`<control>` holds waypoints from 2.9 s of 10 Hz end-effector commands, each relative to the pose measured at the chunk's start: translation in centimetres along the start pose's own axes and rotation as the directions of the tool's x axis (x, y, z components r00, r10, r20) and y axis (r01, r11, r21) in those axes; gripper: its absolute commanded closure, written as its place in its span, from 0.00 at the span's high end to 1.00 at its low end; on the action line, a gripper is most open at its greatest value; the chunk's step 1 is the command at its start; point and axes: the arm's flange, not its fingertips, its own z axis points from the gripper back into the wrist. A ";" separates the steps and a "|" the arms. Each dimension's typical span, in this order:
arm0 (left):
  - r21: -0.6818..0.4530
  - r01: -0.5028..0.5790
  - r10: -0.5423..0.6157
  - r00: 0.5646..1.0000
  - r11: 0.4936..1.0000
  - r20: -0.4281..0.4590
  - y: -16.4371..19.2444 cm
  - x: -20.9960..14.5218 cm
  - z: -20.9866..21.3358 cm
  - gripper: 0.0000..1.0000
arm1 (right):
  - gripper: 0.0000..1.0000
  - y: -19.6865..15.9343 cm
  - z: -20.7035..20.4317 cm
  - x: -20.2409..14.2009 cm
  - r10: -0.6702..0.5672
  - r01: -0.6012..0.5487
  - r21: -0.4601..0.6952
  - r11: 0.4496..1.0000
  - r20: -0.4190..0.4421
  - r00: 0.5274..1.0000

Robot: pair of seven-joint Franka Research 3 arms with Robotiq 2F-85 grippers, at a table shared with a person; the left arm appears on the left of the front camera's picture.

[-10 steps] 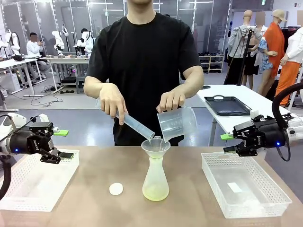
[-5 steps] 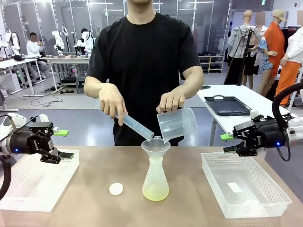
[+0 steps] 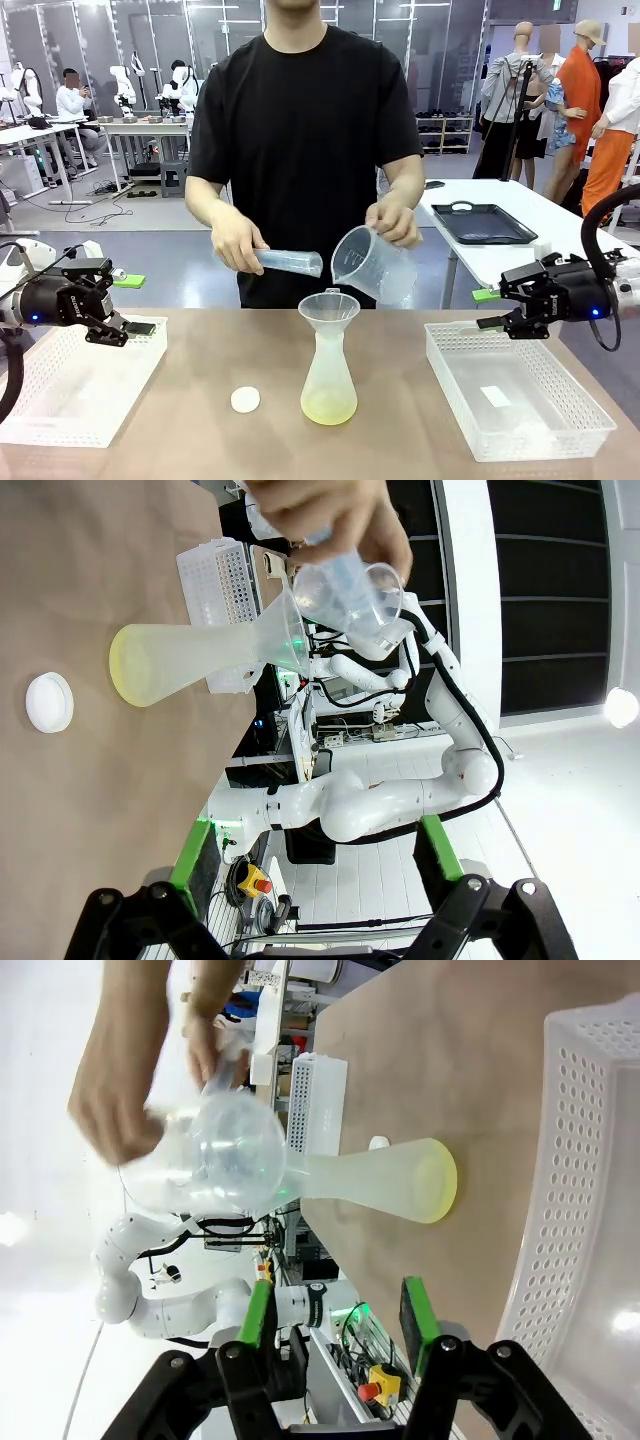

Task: Prepare the solutions needed for the experiment.
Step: Once the solution is in the Big flask , pick up the Plastic Funnel and place it back into the right Organizing basket.

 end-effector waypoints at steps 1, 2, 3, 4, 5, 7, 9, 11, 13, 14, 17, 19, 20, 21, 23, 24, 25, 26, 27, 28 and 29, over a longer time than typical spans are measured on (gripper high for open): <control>-0.011 0.011 -0.011 1.000 1.000 0.009 -0.2 0.1 -0.1 1.00 | 0.63 0.5 -0.2 0.2 0.013 -0.013 -0.013 1.000 0.007 1.000; -0.011 0.011 -0.011 1.000 1.000 0.009 -0.2 0.1 -0.1 1.00 | 0.63 0.5 -0.2 0.2 0.013 -0.013 -0.013 1.000 0.007 1.000; -0.011 0.011 -0.011 1.000 1.000 0.009 -0.2 0.1 -0.1 1.00 | 0.63 0.5 -0.2 0.2 0.013 -0.013 -0.013 1.000 0.007 1.000; -0.011 0.011 -0.011 1.000 1.000 0.009 -0.2 0.1 -0.1 1.00 | 0.63 0.5 -0.2 0.2 0.013 -0.013 -0.013 1.000 0.007 1.000; -0.011 0.011 -0.011 1.000 1.000 0.009 -0.2 0.1 -0.1 1.00 | 0.63 0.5 -0.2 0.2 0.013 -0.013 -0.013 1.000 0.007 1.000; -0.011 0.011 -0.011 1.000 1.000 0.009 -0.2 0.1 -0.1 1.00 | 0.63 1.4 -0.9 -0.1 0.102 -0.101 0.008 0.995 -0.045 0.994; -0.011 0.011 -0.011 1.000 1.000 0.009 -0.2 0.1 -0.1 1.00 | 0.63 6.0 -3.6 -0.9 0.320 -0.334 -0.126 0.934 -0.116 0.940; -0.011 0.011 -0.011 1.000 1.000 0.009 -0.2 0.1 -0.1 1.00 | 0.63 10.3 -6.2 -1.8 0.525 -0.570 -0.184 0.801 -0.242 0.816; -0.011 0.011 -0.011 1.000 1.000 0.009 -0.2 0.1 -0.1 1.00 | 0.63 13.8 -8.1 -3.7 0.688 -0.760 -0.137 0.635 -0.348 0.637; -0.011 0.011 -0.011 1.000 1.000 0.009 -0.2 0.1 -0.1 1.00 | 0.63 14.9 -9.0 -5.3 0.774 -0.869 -0.106 0.482 -0.412 0.480; -0.011 0.011 -0.011 1.000 1.000 0.009 -0.2 0.1 -0.1 1.00 | 0.63 15.7 -10.6 -7.2 0.782 -0.934 -0.109 0.340 -0.518 0.346; -0.011 0.011 -0.011 1.000 1.000 0.009 -0.2 0.1 -0.1 1.00 | 0.63 17.1 -10.0 -6.1 0.767 -0.903 -0.065 0.424 -0.505 0.396; -0.011 0.011 -0.011 1.000 1.000 0.009 -0.2 0.1 -0.1 1.00 | 0.63 17.1 -10.0 -6.1 0.767 -0.903 -0.065 0.424 -0.505 0.396; -0.011 0.011 -0.011 1.000 1.000 0.009 -0.2 0.1 -0.1 1.00 | 0.63 16.7 -10.1 -6.8 0.778 -0.922 -0.066 0.382 -0.515 0.360; -0.011 0.011 -0.011 1.000 1.000 0.009 -0.2 0.1 -0.1 1.00 | 0.63 17.6 -13.2 -6.7 0.651 -0.828 -0.257 0.499 -0.520 0.554; -0.011 0.011 -0.011 1.000 1.000 0.009 -0.2 0.1 -0.1 1.00 | 0.63 18.3 -14.7 -6.7 0.572 -0.762 -0.366 0.535 -0.507 0.645; -0.011 0.011 -0.011 1.000 1.000 0.009 -0.2 0.1 -0.1 1.00 | 0.63 18.9 -15.8 -6.4 0.537 -0.697 -0.421 0.580 -0.446 0.716; -0.011 0.011 -0.011 1.000 1.000 0.009 -0.2 0.1 -0.1 1.00 | 0.63 19.4 -16.8 -6.1 0.521 -0.635 -0.462 0.620 -0.362 0.773; -0.011 0.011 -0.011 1.000 1.000 0.009 -0.2 0.1 -0.1 1.00 | 0.63 19.6 -17.5 -5.9 0.494 -0.585 -0.501 0.638 -0.316 0.810; -0.011 0.011 -0.011 1.000 1.000 0.009 -0.2 0.1 -0.1 1.00 | 0.63 19.6 -18.2 -6.2 0.482 -0.591 -0.436 0.679 -0.342 0.807; -0.011 0.011 -0.011 1.000 1.000 0.009 -0.2 0.1 -0.1 1.00 | 0.63 19.6 -18.5 -7.1 0.537 -0.662 -0.262 0.702 -0.415 0.734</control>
